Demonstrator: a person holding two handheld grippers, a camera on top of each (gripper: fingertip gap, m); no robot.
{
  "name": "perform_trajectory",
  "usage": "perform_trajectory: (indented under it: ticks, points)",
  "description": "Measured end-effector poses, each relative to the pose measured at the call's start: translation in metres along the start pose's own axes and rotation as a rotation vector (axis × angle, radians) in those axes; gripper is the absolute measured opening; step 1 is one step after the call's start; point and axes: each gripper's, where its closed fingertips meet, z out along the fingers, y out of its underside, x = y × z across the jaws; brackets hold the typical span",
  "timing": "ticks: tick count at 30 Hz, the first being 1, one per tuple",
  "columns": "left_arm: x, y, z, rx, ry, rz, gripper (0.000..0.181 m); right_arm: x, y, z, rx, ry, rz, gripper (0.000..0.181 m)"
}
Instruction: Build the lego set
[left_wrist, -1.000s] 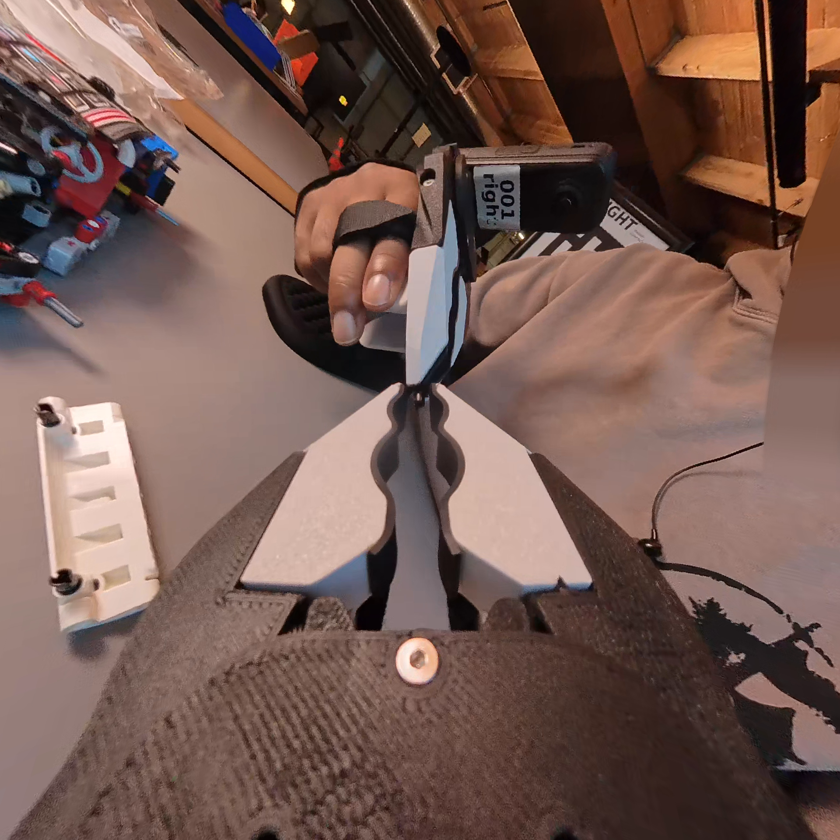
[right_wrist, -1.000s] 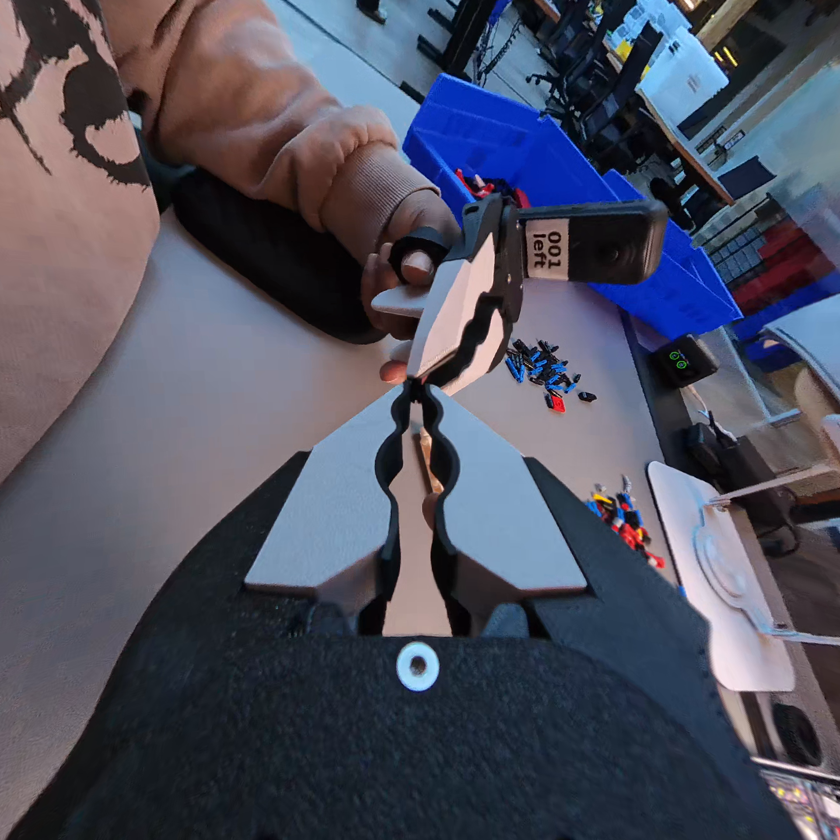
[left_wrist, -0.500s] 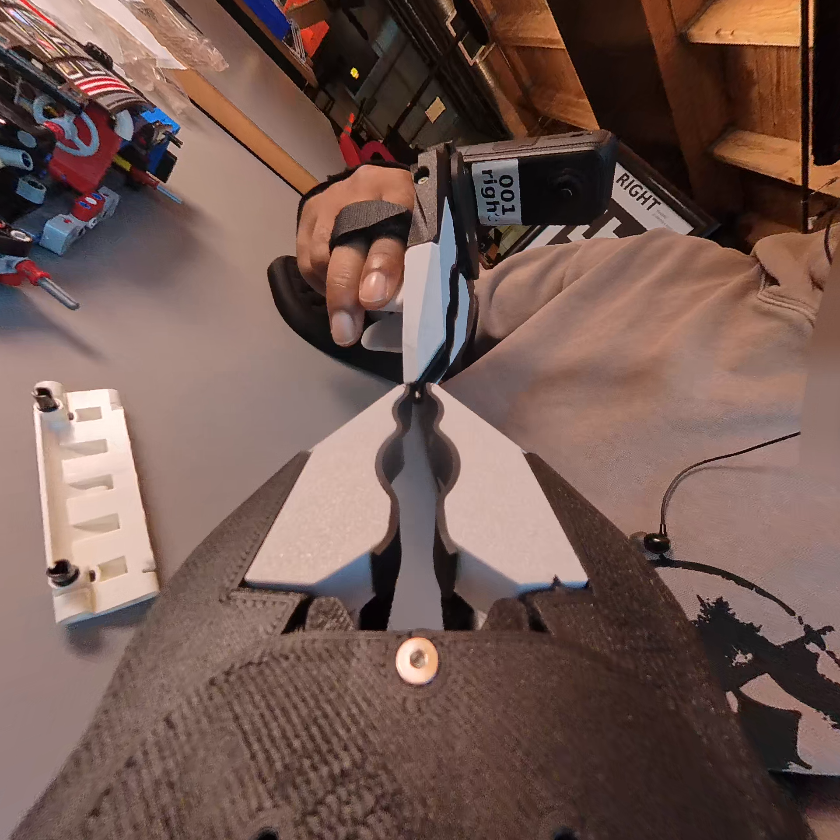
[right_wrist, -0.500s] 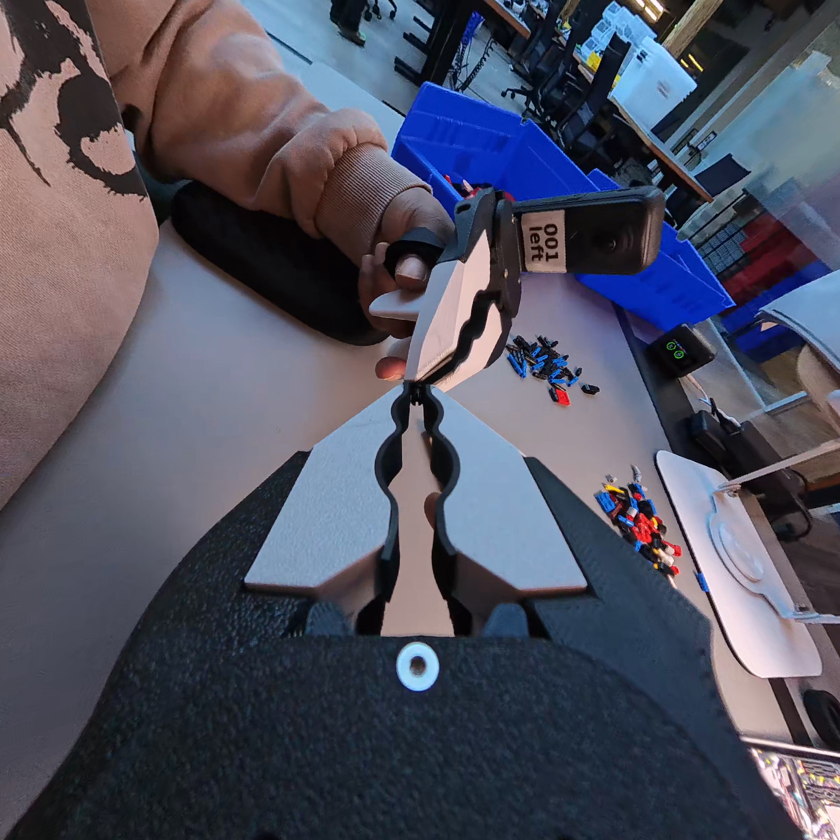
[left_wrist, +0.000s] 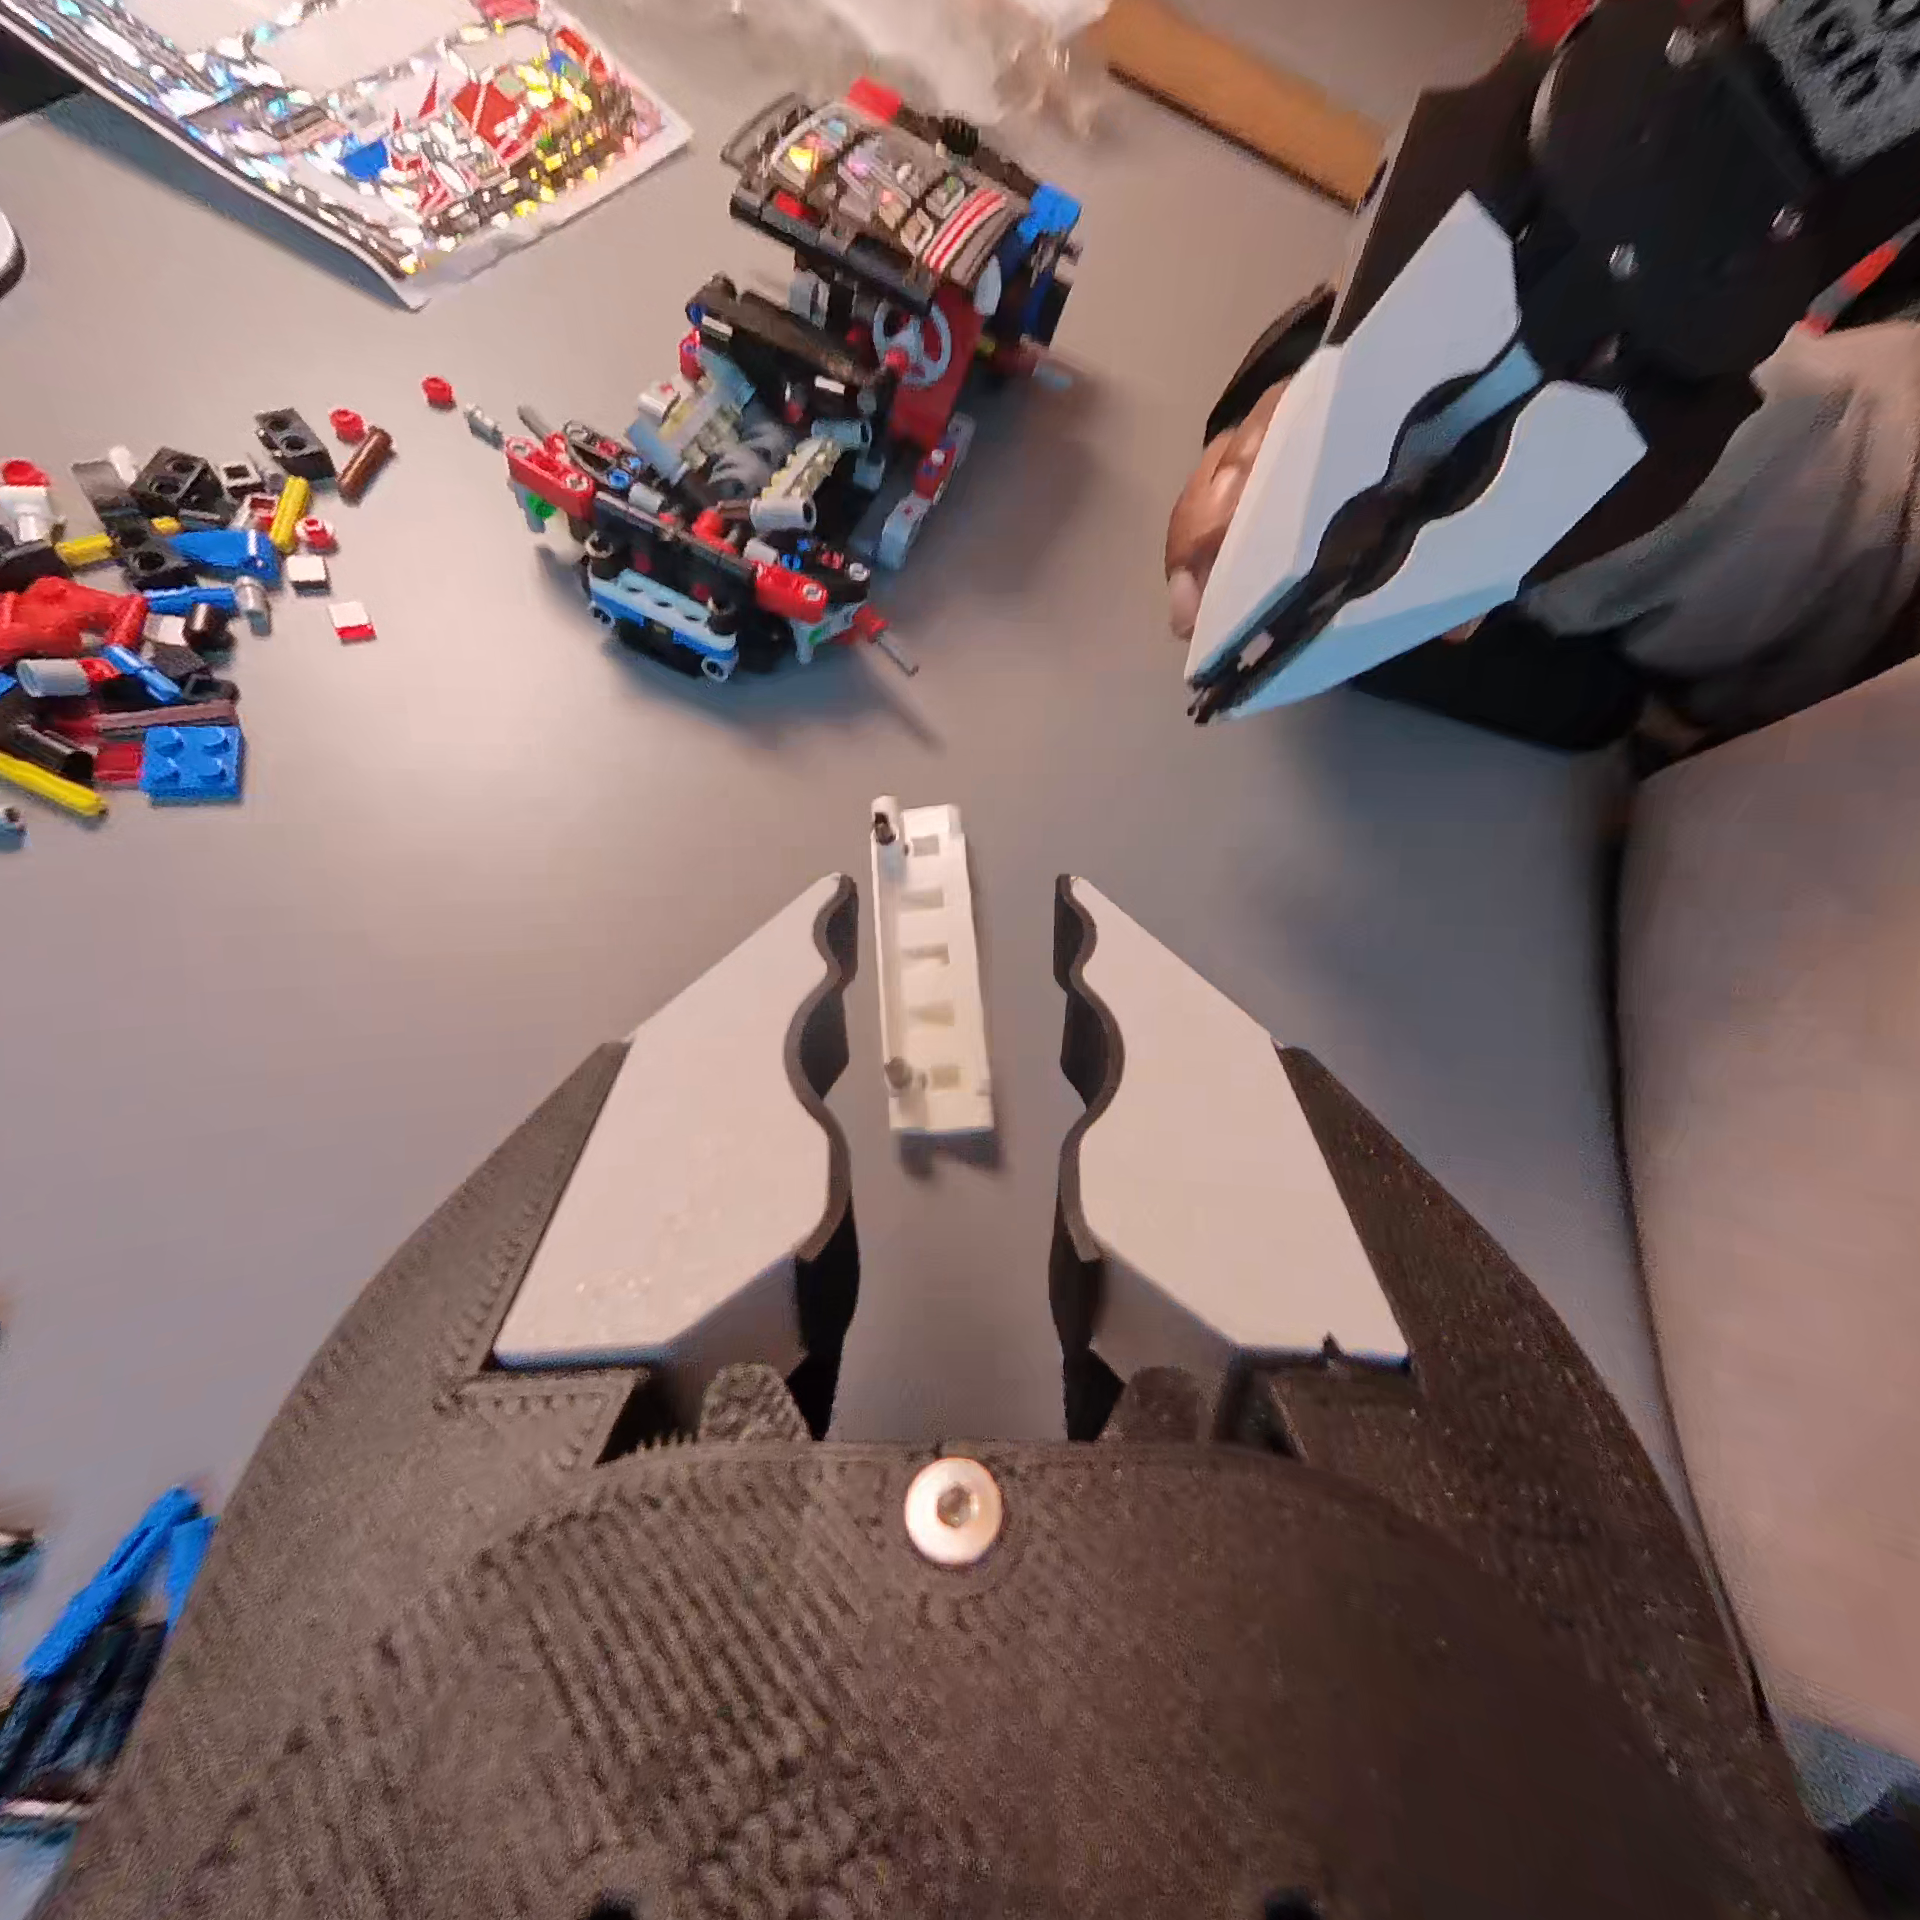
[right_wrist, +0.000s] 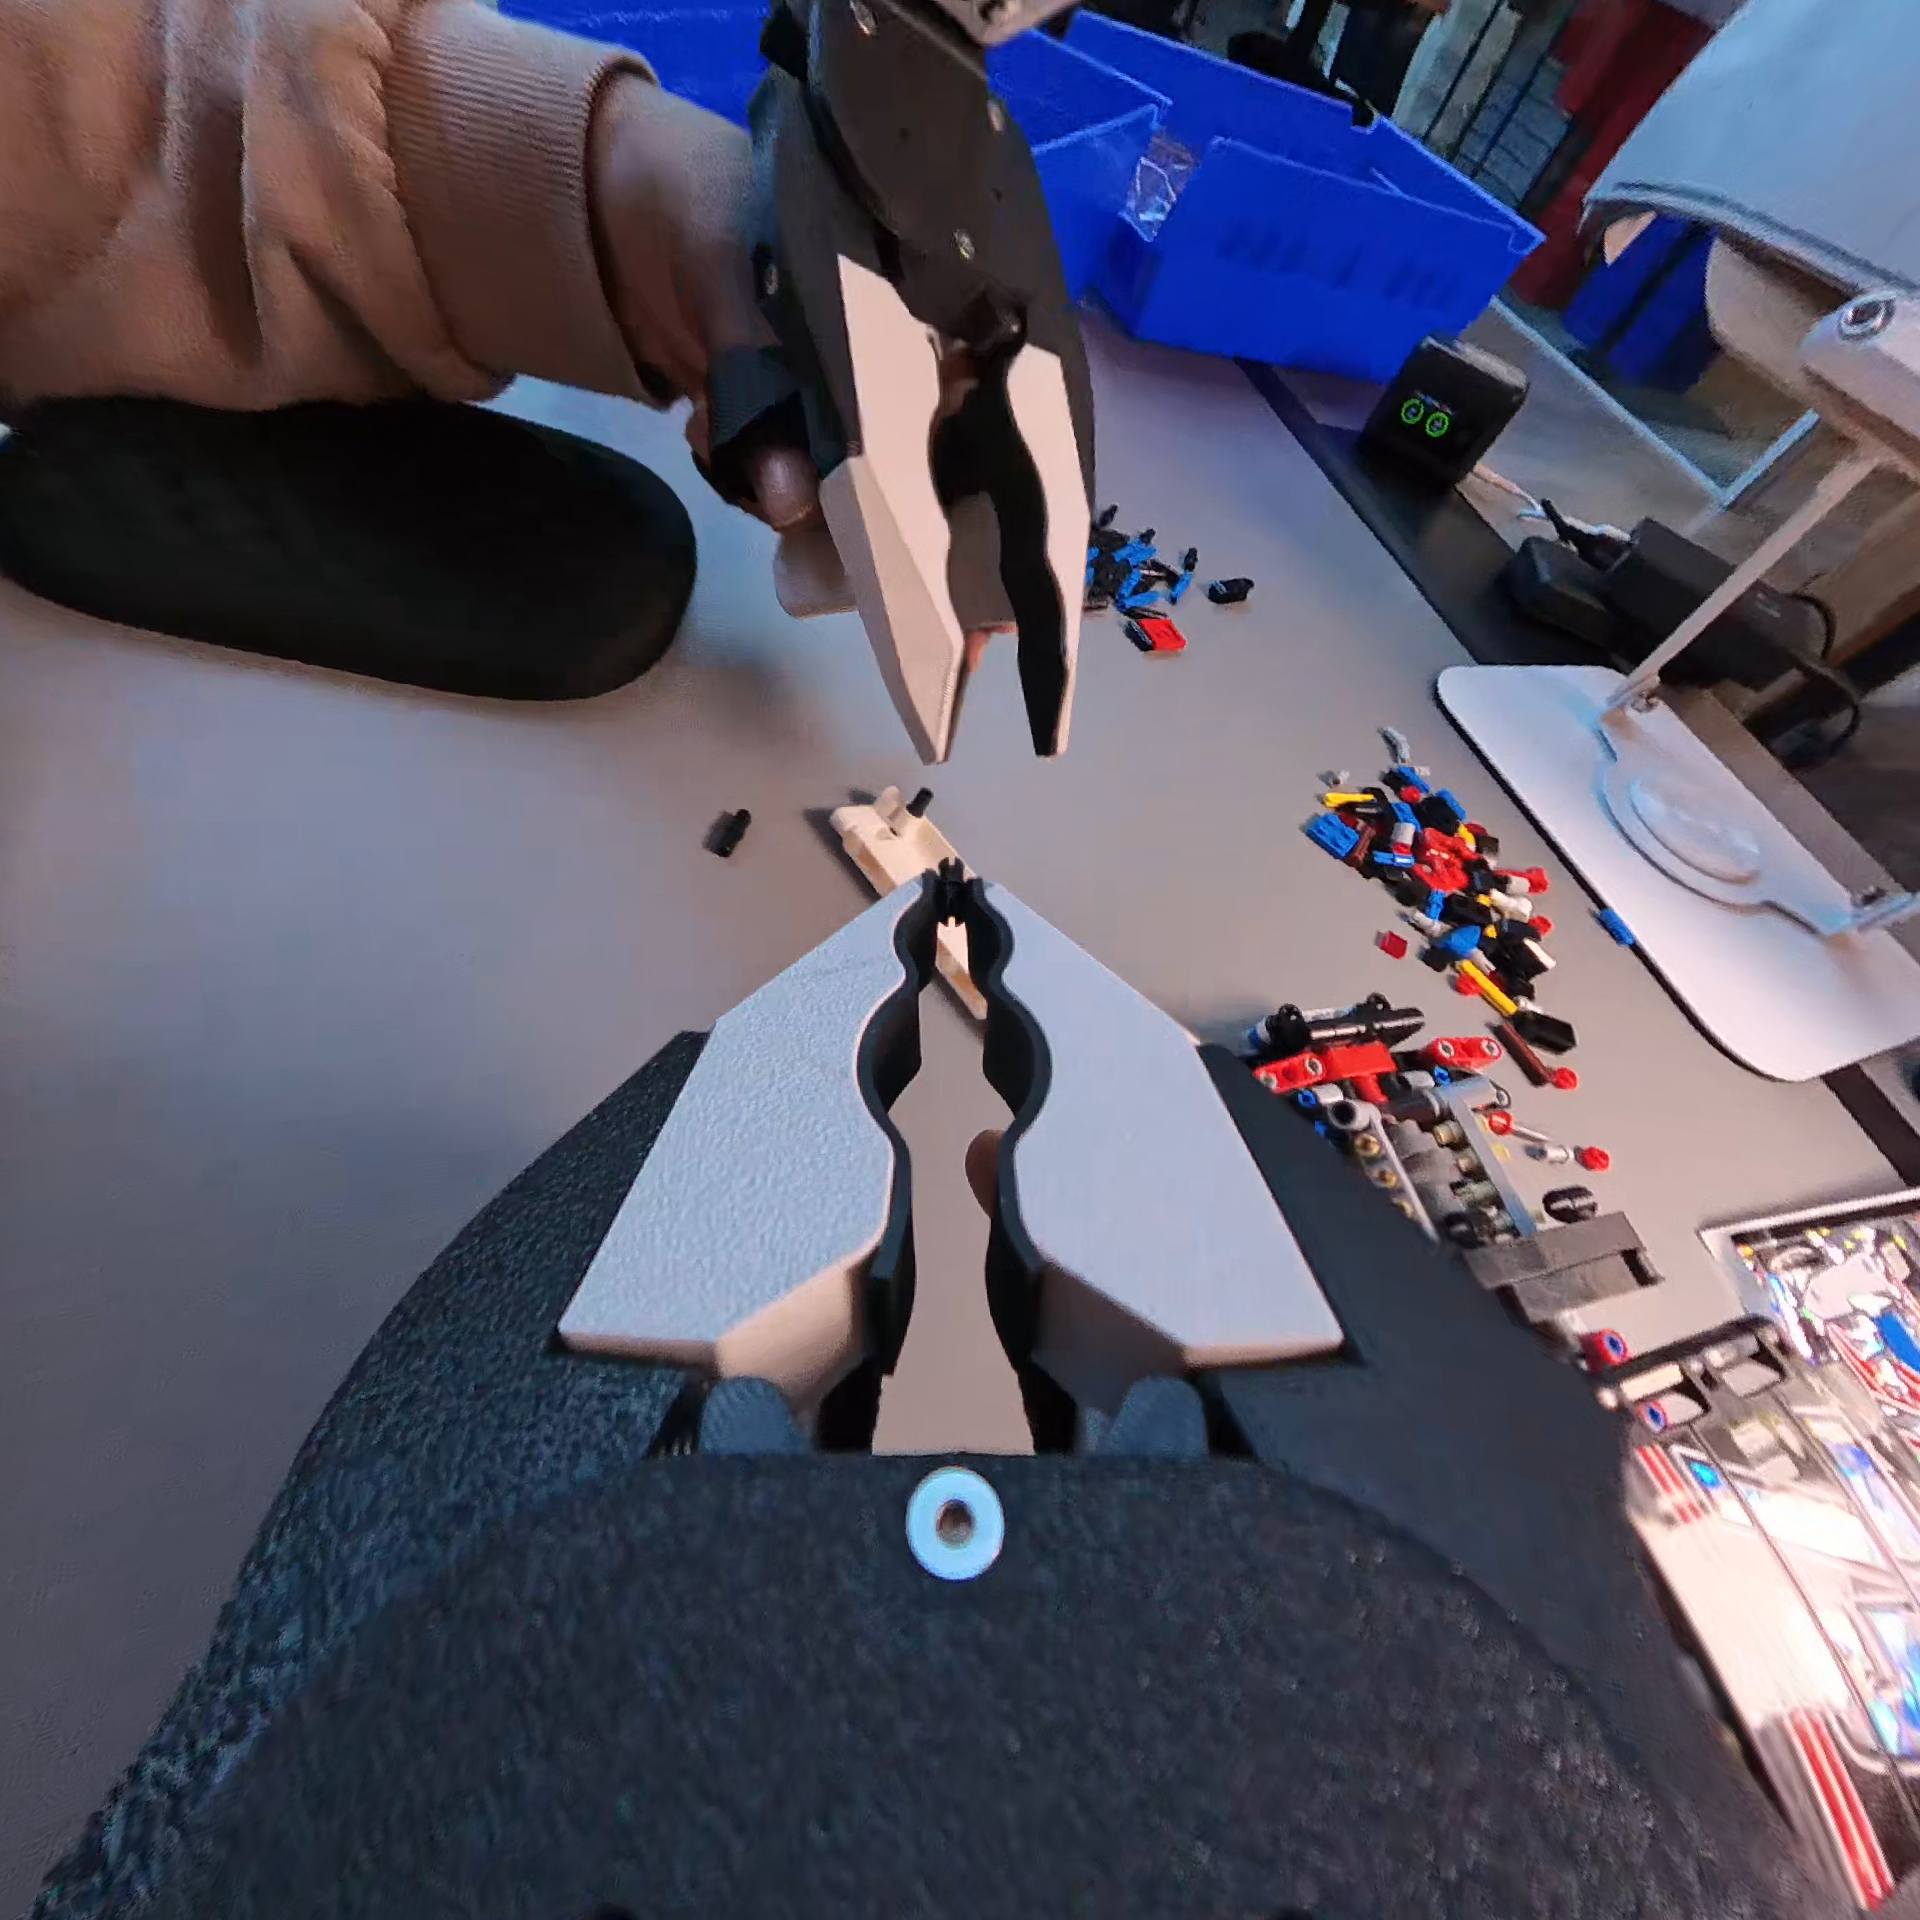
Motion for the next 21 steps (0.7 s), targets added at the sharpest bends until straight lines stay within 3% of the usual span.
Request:
perform_trajectory:
  ticks: [5,13,21]
  points:
    - [0.009,0.020,0.006,-0.136,-0.055,0.179,0.045,0.008,0.017,0.004,-0.047,0.035,0.102,0.003]
    - [0.004,0.040,0.020,-0.199,-0.155,0.381,0.044,0.002,0.025,0.011,-0.075,0.008,0.197,0.003]
    - [0.006,0.053,0.014,-0.206,-0.177,0.520,0.031,-0.009,0.024,0.020,-0.079,-0.039,0.187,0.003]
